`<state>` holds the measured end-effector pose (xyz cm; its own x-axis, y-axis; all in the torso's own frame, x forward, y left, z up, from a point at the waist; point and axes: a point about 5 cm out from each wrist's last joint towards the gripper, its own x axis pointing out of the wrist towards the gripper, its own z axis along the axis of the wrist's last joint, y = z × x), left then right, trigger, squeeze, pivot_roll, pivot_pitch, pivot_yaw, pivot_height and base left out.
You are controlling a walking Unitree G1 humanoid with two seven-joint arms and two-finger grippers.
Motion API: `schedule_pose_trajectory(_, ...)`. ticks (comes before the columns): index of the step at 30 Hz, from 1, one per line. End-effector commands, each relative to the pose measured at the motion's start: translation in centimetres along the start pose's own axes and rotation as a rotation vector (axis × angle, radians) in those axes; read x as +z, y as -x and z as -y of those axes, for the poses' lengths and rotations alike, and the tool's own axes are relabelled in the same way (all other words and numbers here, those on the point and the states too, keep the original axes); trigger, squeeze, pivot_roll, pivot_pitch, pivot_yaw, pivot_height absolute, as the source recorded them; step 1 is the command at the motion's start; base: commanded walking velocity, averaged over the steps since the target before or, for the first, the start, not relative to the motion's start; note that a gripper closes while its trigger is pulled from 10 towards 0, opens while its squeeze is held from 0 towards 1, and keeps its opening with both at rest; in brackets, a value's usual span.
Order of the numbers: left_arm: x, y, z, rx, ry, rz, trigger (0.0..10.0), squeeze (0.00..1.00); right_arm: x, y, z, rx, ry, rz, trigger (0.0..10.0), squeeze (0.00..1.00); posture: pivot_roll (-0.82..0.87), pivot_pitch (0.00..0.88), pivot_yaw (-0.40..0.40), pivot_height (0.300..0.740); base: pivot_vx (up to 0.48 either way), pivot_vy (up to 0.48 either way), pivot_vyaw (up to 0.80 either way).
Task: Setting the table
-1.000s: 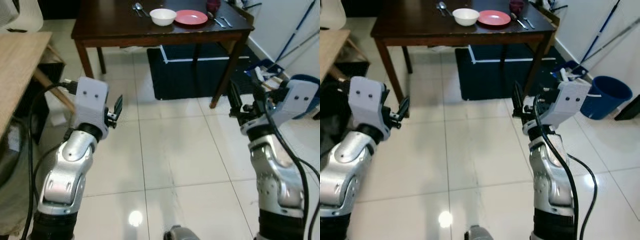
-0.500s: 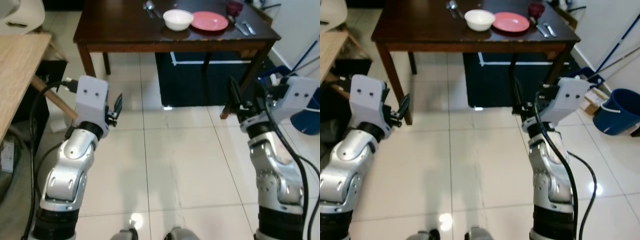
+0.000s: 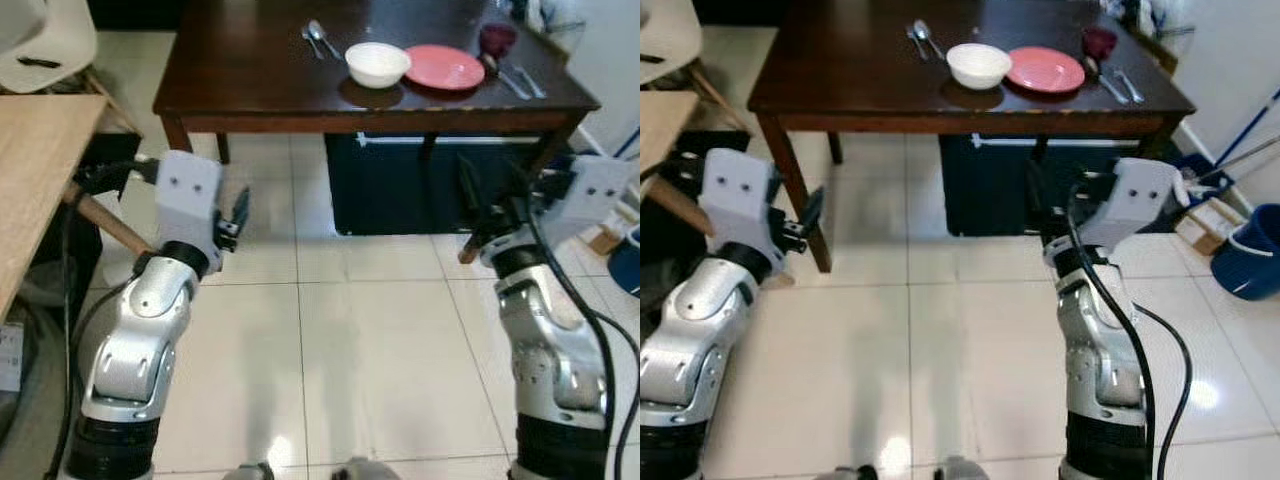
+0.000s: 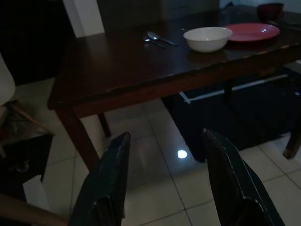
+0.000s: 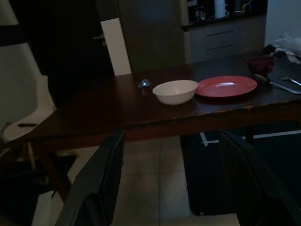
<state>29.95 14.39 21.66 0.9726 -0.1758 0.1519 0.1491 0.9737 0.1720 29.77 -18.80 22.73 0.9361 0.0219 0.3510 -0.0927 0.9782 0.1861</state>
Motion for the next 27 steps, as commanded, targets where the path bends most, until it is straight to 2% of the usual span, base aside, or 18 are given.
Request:
schedule_pose_trajectory(1, -0.21, 0.0, 0.32, -0.015, -0.004, -0.008, 10.0, 0.0, -0.12, 0.22, 0.54, -0.023, 0.004, -0.008, 10.0, 0.0, -0.11, 0.064, 0.052, 0.74, 0.458, 0.0, 0.0)
schedule_pose_trajectory(10, -0.17, -0.14, 0.47, -0.024, -0.003, -0.006, 10.0, 0.0, -0.16, 0.28, 0.57, -0.031, -0.004, -0.007, 10.0, 0.0, -0.11, 0.067, 0.057, 0.74, 0.46, 0.0, -0.06)
schedule_pose_trajectory(27, -0.2, -0.17, 0.52, -0.03, -0.005, -0.006, 10.0, 0.0, -0.18, 0.38, 0.75, -0.042, -0.001, -0.009, 10.0, 0.0, -0.12, 0.069, 0.06, 0.74, 0.457, 0.0, -0.75)
